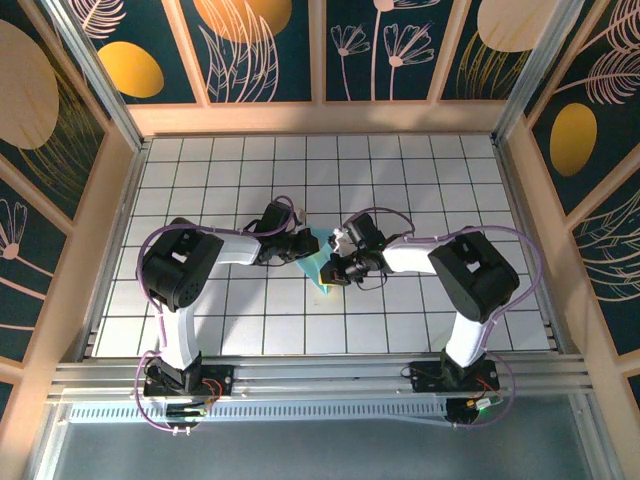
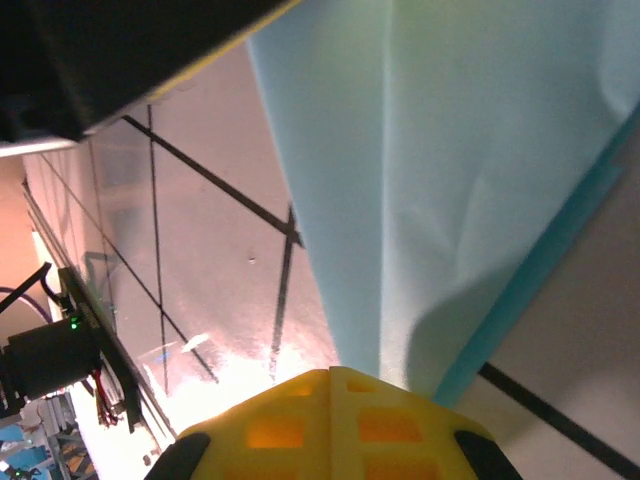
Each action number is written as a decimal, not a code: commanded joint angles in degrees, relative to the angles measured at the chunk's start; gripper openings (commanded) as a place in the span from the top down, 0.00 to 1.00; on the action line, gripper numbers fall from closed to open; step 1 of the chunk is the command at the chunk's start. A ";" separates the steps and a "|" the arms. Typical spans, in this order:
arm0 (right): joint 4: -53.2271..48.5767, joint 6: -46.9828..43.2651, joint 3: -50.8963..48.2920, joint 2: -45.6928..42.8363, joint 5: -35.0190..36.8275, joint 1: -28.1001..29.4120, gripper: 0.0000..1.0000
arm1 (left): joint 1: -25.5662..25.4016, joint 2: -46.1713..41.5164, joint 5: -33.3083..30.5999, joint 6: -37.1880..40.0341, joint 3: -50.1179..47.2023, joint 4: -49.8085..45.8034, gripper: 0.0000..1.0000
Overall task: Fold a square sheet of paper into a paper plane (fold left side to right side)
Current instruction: Fourth fold the wing at the center of the table.
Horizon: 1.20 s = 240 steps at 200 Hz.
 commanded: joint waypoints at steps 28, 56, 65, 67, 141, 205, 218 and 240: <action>0.66 1.44 -2.10 -0.83 -2.43 1.35 1.00 | 0.42 1.39 -4.18 0.15 -1.70 -3.89 1.00; 0.43 1.15 -2.68 0.33 -0.99 1.23 1.00 | 0.42 1.47 -4.10 0.25 -1.68 -4.06 1.00; 0.25 1.05 -2.61 0.64 -0.60 1.22 1.00 | 0.44 1.49 -4.12 0.28 -1.67 -3.99 1.00; 0.17 0.98 -2.62 0.67 -0.51 1.22 1.00 | 0.42 1.51 -4.12 0.29 -1.66 -4.09 1.00; -0.71 0.69 -4.43 0.43 0.27 1.13 1.00 | 0.42 1.61 -4.27 0.28 -1.56 -4.24 1.00; -0.73 1.33 -7.79 -1.64 -1.80 1.31 1.00 | 0.42 1.72 -4.44 0.26 -1.38 -4.42 1.00; -1.23 1.40 -8.45 -2.57 -1.76 1.31 1.00 | 0.42 1.73 -4.44 0.27 -1.33 -4.51 1.00; -3.13 0.85 -8.29 -4.25 -1.91 1.31 1.00 | 0.42 1.72 -4.36 0.26 -1.28 -4.50 1.00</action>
